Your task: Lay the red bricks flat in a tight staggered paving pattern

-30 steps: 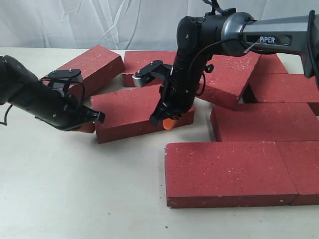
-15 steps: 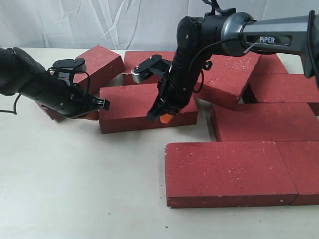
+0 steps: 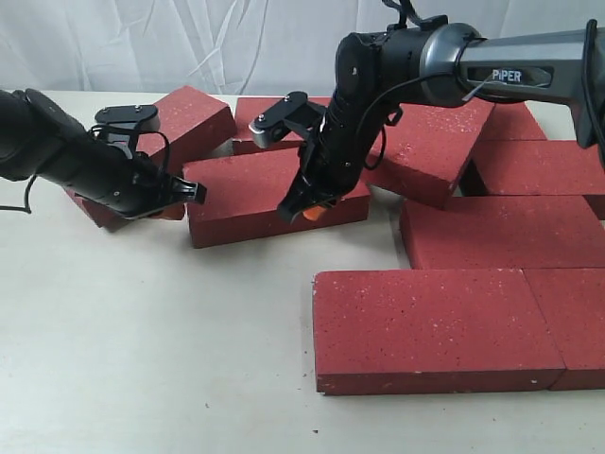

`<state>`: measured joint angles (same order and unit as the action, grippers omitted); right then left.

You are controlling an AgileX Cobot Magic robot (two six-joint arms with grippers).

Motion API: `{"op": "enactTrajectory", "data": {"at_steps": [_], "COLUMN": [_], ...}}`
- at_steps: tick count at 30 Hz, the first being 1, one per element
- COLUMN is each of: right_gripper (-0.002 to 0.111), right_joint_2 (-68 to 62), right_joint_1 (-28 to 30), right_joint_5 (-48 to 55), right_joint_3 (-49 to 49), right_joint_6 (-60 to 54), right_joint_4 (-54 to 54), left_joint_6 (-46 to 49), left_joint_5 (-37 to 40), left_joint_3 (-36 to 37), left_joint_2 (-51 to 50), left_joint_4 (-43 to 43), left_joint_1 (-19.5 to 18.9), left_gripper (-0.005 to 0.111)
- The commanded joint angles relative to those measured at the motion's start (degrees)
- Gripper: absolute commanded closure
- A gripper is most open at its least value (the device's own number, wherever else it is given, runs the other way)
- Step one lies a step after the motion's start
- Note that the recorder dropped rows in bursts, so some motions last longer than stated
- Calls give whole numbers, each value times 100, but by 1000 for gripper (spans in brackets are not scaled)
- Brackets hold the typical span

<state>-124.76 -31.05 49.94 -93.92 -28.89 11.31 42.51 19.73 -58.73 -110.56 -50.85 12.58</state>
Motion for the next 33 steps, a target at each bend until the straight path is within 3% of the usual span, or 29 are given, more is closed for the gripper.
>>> {"op": "enactTrajectory", "data": {"at_steps": [1,10,19,23,27,33], "right_gripper": [109,109,109,109,109,109], "right_joint_2": [155,165,39,39,49,49], "right_joint_1": [41,41,41,41,41,41], "right_joint_5": [383,561,-149,-285,175,882], "right_joint_3": [-5,-5,-5,-5,-5,-5], "right_joint_6": [49,49,49,63,63,63], "right_joint_4": [-29,-64,-35,-35,-8,-29], "left_joint_6": [59,183,263,290,131,70], "left_joint_5": [-65,-205,-635,-328,417,96], "left_joint_3": [-137,-535,-535,-535,-535,-523], "left_joint_2": [-5,-5,-16,-16,-16,-191], "left_joint_4": [-17,-123,-170,-42,317,505], "left_joint_1": [65,74,74,63,63,63], "left_gripper": [107,107,107,107,107,107]}}
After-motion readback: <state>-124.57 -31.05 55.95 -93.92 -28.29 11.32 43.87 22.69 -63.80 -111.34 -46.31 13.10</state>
